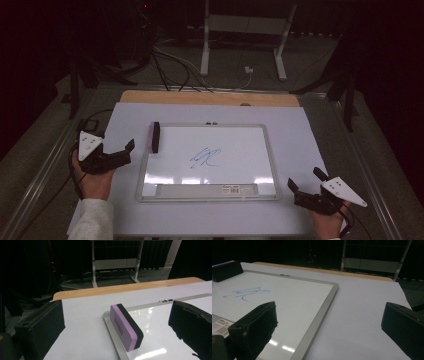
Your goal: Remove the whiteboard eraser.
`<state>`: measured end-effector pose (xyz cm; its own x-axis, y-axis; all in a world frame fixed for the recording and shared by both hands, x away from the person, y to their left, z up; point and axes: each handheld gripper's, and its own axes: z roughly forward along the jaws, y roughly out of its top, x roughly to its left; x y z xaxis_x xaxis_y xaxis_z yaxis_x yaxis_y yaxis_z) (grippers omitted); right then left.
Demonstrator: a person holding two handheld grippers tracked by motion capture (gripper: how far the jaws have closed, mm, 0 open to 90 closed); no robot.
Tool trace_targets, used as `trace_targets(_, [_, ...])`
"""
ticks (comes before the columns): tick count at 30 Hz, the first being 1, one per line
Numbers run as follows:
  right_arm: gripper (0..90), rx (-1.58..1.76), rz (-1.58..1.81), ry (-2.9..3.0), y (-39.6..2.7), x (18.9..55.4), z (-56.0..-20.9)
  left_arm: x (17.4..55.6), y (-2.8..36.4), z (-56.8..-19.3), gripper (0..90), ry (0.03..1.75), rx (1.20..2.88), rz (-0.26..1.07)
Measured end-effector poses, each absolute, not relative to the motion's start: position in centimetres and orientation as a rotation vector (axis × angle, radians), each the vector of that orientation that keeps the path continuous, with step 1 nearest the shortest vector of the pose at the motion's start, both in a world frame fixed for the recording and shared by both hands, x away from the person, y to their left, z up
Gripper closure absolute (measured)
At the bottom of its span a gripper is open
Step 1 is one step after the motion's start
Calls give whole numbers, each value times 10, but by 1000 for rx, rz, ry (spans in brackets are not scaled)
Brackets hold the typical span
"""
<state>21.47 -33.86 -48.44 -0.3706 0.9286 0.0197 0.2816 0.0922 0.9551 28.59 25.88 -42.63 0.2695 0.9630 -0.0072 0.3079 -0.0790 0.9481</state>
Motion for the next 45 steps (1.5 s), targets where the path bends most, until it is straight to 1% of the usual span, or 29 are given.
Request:
trace_targets(15, [6,1193,1295,1740,-337,215,-484,308,253,-425,12,1219,1604,882])
trace_targets(28, [7,1190,1291,1743,-336,215,-484,328,247,-427,12,1244,1619,866])
trace_targets(45, [7,1188,1290,1746,-336,215,-484,352,234,-442,29,1290,1693,874])
